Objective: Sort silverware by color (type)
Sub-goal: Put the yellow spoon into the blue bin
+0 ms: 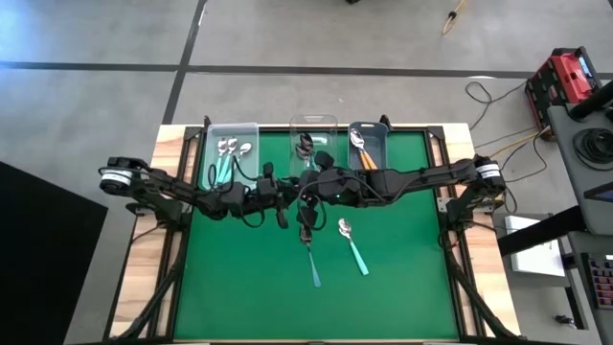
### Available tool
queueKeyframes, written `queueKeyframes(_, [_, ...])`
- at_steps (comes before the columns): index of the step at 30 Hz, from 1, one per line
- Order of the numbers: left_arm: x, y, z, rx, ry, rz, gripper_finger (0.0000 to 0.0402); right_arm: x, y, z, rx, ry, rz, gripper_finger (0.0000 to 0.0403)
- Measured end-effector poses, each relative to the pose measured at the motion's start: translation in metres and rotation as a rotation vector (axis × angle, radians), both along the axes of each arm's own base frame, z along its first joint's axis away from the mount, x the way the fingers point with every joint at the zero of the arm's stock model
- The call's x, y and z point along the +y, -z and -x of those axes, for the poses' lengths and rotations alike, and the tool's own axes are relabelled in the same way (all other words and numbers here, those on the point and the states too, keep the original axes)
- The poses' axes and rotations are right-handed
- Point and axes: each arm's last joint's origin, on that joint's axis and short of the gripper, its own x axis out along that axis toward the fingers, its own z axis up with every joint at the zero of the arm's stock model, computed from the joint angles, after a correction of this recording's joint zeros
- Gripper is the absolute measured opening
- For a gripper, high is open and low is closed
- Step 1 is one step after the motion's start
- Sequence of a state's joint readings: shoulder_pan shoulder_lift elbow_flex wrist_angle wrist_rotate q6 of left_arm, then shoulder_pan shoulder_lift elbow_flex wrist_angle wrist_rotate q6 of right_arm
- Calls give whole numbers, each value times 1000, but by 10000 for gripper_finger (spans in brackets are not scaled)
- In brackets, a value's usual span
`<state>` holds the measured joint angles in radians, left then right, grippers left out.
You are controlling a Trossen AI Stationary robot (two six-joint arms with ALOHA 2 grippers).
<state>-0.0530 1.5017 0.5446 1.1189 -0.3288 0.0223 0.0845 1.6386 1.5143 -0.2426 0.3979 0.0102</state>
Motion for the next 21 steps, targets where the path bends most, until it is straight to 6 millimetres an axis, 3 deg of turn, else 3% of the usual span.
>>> queueKeyframes(11, [0, 0, 0, 0, -3, 3, 139, -7, -4, 5, 7, 20, -32, 24])
queueKeyframes(21, [2, -16, 14, 78, -27, -135, 175, -33, -17, 20, 38, 85, -119, 24])
